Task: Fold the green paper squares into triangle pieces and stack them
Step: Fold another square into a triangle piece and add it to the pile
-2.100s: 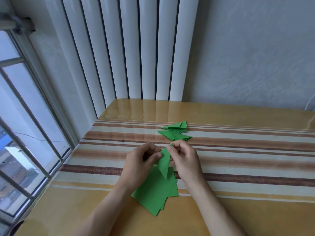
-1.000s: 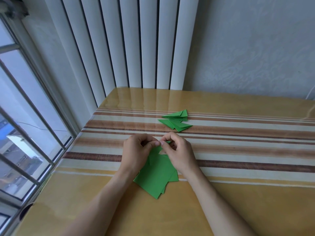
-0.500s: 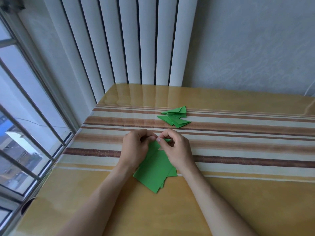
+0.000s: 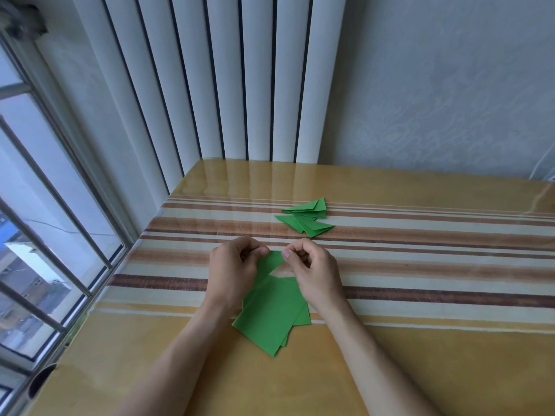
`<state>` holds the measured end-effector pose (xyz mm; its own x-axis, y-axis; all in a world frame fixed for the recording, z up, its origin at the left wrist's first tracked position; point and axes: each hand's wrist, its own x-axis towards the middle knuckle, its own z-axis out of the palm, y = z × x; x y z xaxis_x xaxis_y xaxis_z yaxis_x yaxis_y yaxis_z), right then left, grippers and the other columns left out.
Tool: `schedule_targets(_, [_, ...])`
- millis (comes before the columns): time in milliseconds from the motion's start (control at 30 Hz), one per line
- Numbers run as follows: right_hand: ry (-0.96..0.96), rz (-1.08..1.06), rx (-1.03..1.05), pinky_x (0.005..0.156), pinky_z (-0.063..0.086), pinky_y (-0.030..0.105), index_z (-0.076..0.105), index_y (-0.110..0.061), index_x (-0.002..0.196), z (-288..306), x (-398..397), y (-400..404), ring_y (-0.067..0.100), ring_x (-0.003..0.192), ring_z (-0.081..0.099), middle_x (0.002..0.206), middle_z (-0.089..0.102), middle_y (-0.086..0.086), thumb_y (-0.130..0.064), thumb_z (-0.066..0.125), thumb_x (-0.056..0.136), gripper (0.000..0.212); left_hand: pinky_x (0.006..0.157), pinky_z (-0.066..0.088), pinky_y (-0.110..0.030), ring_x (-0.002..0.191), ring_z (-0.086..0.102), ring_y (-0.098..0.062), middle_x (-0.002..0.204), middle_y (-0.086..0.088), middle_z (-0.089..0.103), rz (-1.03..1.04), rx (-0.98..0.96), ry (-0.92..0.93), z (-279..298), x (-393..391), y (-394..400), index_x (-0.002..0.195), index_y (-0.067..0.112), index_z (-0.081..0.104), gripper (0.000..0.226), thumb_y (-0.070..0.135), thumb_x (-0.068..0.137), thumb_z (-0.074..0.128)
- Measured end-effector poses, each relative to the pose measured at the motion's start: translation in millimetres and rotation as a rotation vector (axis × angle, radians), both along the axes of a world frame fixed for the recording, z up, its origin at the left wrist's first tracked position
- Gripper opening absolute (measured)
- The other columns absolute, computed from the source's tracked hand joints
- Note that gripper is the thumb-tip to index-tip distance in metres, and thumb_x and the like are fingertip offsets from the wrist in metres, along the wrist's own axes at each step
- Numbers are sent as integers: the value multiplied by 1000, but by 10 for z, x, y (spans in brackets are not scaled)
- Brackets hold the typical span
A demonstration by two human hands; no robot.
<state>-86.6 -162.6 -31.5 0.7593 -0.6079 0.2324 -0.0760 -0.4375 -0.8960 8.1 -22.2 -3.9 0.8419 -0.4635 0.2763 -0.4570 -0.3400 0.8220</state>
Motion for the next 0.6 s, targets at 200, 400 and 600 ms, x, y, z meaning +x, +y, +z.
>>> schedule_targets(200, [1, -5, -16, 65, 46, 18, 70, -21, 88, -2, -3, -8, 7, 74, 61, 78, 67, -10, -22, 69, 99, 11, 50, 40, -12, 54, 54, 3, 63, 11, 67, -5, -9, 12, 7, -5, -6, 77, 22, 73, 21, 8, 93, 75])
schedule_targets(400, [-29, -41, 62, 63, 47, 12, 73, -20, 92, 18, -1, 11, 3, 68, 65, 73, 70, -5, -19, 68, 101, 9, 49, 39, -13, 54, 53, 1, 62, 10, 67, -6, -18, 18, 11, -21, -17, 76, 22, 73, 21, 10, 93, 75])
schedule_targets(600, [-67, -102, 129, 59, 47, 13, 72, -21, 89, 21, -1, 6, 0, 63, 63, 69, 70, -6, -19, 70, 99, 10, 48, 37, -15, 50, 49, -1, 57, 10, 62, 15, -43, 48, 19, -10, -7, 75, 20, 73, 22, 10, 94, 75])
